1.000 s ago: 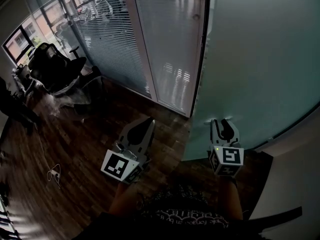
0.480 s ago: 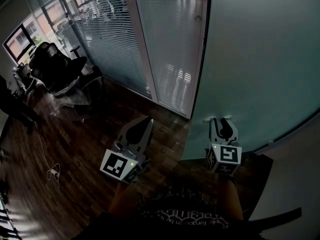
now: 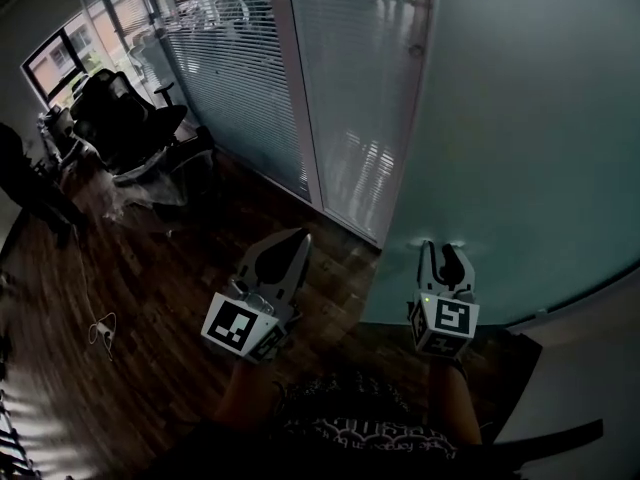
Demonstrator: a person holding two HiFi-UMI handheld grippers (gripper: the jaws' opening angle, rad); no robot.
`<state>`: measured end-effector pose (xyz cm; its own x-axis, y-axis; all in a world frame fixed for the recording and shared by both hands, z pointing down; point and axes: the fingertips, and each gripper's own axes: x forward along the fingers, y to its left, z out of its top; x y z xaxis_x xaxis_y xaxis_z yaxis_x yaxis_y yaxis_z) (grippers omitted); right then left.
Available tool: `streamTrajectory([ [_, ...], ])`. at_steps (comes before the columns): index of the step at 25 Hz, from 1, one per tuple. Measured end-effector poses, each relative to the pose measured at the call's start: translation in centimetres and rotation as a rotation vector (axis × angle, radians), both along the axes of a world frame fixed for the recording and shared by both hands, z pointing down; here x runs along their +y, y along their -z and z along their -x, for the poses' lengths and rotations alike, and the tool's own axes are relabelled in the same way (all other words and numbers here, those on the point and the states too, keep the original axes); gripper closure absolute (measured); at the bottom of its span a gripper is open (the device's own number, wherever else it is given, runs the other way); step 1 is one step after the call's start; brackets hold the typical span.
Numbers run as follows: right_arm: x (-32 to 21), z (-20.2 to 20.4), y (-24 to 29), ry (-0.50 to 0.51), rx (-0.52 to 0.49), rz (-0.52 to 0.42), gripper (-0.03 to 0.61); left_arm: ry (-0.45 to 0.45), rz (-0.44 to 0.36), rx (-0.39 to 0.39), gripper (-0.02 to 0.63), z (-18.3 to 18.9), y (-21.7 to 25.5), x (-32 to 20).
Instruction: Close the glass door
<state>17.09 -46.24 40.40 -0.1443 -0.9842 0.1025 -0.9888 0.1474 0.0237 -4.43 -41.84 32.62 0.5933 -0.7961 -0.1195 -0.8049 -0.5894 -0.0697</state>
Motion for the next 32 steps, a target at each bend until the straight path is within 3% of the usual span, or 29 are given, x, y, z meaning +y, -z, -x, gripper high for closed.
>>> streamTrajectory([
  [7, -2.2, 0.0, -0.5, 0.004, 0.005, 0.003, 0.466, 0.045, -0.012, 0.006, 0.612, 1.8, -0.3, -1.5],
  [14, -5.4, 0.0, 0.0, -0.031, 0.008, -0.004, 0.466, 0.034, -0.007, 0.022, 0.612, 2.8, -0.7, -5.4],
  [18, -7.0, -0.1, -0.1, -0.060, 0.005, -0.004, 0.466, -0.004, 0.009, 0.038, 0.612, 2.8, -0.7, -8.1],
  [22, -8.7, 0.0, 0.1, -0.083, -0.001, -0.002, 0.466, -0.052, -0.029, 0.069, 0.612, 3.1, 0.2, -11.5],
  [32, -13.6, -1.2, -0.2, -0.170, -0.002, -0.007, 0.466, -0.185, -0.027, 0.035, 0.612, 1.1, 1.6, -19.6],
])
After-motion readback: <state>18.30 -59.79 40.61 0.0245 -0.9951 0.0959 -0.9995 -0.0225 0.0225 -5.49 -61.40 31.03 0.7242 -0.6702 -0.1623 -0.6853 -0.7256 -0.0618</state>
